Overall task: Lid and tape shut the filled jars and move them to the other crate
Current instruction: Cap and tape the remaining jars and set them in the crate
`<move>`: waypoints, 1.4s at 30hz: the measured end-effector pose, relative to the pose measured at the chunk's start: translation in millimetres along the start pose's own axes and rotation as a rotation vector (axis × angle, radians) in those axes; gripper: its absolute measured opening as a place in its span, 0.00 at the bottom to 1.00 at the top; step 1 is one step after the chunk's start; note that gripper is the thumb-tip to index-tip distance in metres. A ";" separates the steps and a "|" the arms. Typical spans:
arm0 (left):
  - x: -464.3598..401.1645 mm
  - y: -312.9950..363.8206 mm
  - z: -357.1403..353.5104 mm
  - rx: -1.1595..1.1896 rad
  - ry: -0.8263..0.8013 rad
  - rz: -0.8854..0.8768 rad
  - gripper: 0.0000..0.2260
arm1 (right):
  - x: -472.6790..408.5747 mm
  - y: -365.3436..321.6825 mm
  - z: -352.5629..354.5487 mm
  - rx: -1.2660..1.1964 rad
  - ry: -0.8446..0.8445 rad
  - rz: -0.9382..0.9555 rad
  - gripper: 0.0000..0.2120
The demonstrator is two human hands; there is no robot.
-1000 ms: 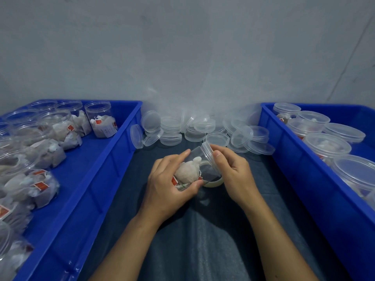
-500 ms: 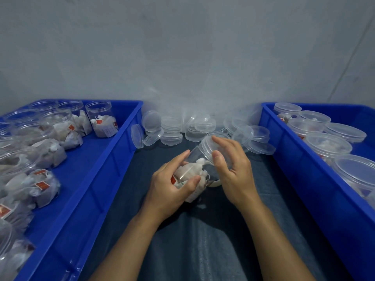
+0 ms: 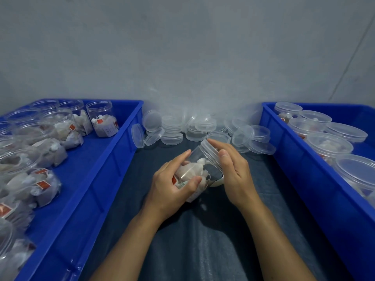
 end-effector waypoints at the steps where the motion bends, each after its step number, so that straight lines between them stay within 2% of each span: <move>1: -0.1 -0.1 0.0 0.000 0.002 -0.001 0.32 | 0.3 0.8 -0.4 -0.008 -0.003 -0.001 0.21; 7: 0.0 -1.1 -0.9 0.002 -0.010 0.017 0.31 | 1.5 3.8 1.2 -0.022 -0.021 -0.001 0.20; 16: 0.6 -1.2 -1.4 -0.002 -0.052 0.036 0.32 | 2.6 -1.5 5.0 0.103 -0.057 0.081 0.23; 26: -2.8 -1.8 -2.3 0.079 -0.042 0.085 0.31 | 4.7 7.1 -0.4 -0.052 0.038 0.019 0.21; 30: -4.2 -4.9 1.1 0.155 -0.052 0.146 0.28 | 3.4 6.7 -2.3 -0.022 0.043 0.033 0.21; 34: -3.9 -8.3 1.8 0.152 -0.044 0.161 0.31 | 3.2 6.2 -3.8 -0.042 0.021 -0.057 0.21; 38: -3.3 -7.5 0.0 0.115 -0.039 0.144 0.30 | 1.6 4.4 -3.6 -0.121 0.030 -0.184 0.23; 42: -3.8 -5.8 0.3 0.152 -0.064 0.150 0.30 | 0.9 0.8 -5.0 -0.117 0.074 -0.145 0.21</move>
Point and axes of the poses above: each hand's wrist, its own x-axis away from the middle knuckle, its own z-axis out of the back of the hand, y = z × x, the point moved 4 cm from there along -x, towards the middle knuckle, and after that the axes turned 8 degrees about y, right-handed, at the moved point
